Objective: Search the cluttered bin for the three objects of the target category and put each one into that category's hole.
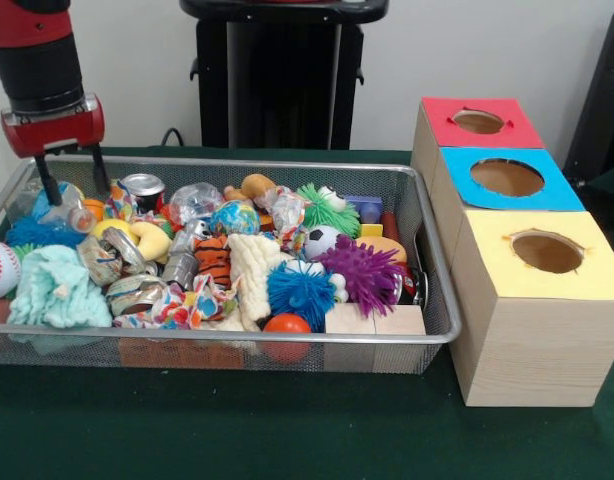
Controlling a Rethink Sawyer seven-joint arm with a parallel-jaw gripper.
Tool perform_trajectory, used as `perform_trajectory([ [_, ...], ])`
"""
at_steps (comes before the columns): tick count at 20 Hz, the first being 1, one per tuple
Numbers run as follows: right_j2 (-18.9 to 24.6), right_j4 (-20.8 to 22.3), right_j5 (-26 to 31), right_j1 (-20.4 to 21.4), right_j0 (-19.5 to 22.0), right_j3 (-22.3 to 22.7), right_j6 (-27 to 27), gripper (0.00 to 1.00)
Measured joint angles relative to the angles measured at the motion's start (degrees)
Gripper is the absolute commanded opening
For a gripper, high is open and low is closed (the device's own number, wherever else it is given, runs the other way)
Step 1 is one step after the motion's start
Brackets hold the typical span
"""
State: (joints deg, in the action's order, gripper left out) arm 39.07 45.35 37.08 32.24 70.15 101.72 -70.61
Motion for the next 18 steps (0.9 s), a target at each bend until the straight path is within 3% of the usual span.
perform_trajectory([
  [18,2.0,0.1,0.8,-0.6,5.5,-0.2,3.9,1.0],
])
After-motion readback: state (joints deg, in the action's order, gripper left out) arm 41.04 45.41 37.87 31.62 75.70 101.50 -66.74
